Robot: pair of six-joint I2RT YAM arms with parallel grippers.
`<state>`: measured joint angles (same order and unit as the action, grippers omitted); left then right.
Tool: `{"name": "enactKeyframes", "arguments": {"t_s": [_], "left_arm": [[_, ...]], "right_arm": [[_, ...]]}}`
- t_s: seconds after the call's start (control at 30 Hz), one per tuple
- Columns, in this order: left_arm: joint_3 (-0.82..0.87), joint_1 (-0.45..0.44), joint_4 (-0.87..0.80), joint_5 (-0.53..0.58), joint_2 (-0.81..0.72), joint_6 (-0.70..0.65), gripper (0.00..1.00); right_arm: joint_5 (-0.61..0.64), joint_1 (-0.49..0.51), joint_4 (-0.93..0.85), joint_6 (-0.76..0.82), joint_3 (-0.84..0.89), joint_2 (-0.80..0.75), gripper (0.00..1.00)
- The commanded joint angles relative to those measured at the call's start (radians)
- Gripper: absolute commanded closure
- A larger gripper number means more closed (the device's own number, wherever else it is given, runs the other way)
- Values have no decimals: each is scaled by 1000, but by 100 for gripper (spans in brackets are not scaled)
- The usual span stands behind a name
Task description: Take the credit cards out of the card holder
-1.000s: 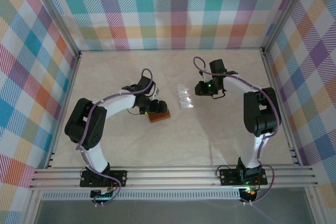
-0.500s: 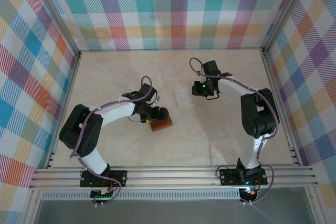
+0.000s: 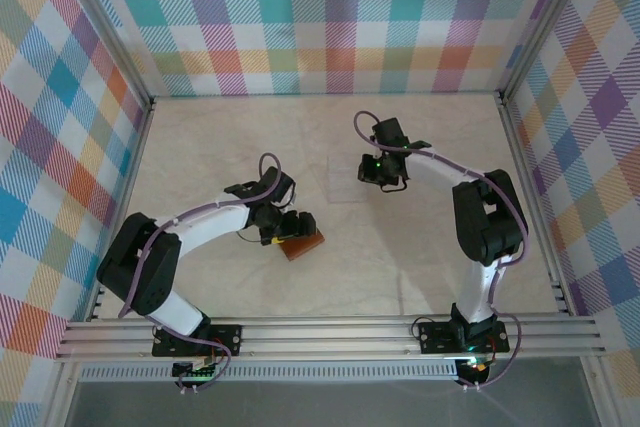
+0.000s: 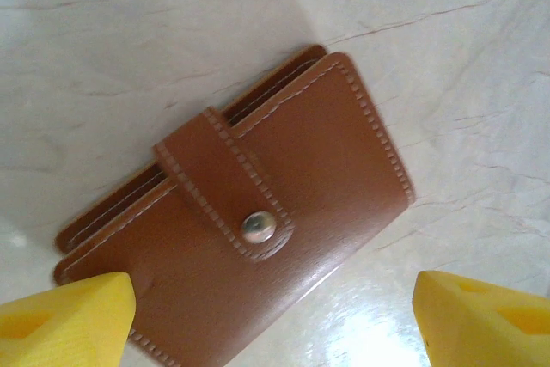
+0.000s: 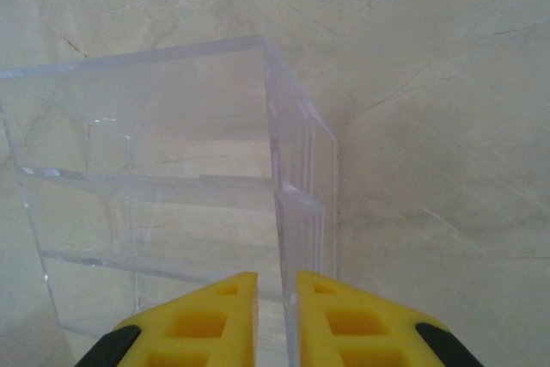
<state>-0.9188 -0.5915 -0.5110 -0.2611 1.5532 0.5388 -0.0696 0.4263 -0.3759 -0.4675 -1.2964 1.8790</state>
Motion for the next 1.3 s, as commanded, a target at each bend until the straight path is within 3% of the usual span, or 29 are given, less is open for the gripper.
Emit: {"name": "enactKeyframes", "arguments": {"t_s": [0.0, 0.37, 0.67, 0.8, 0.93, 1.27], "left_arm": [[-36, -14, -109, 64, -21, -2, 16], [-64, -11, -117, 62, 69, -54, 17], [-59, -13, -102, 1, 73, -70, 17], [-89, -13, -163, 86, 54, -97, 17], [-132, -3, -196, 115, 71, -130, 17], [-172, 30, -133, -36, 194, -184, 22]], "right_arm": [[11, 19, -36, -27, -21, 31, 78], [25, 21, -122, 12, 14, -113, 60], [-120, 60, -128, -47, 214, -325, 55], [-190, 113, -89, -111, 312, -395, 54], [-237, 178, -44, -169, 374, -418, 52], [-365, 277, 157, -322, 472, -348, 48]]}}
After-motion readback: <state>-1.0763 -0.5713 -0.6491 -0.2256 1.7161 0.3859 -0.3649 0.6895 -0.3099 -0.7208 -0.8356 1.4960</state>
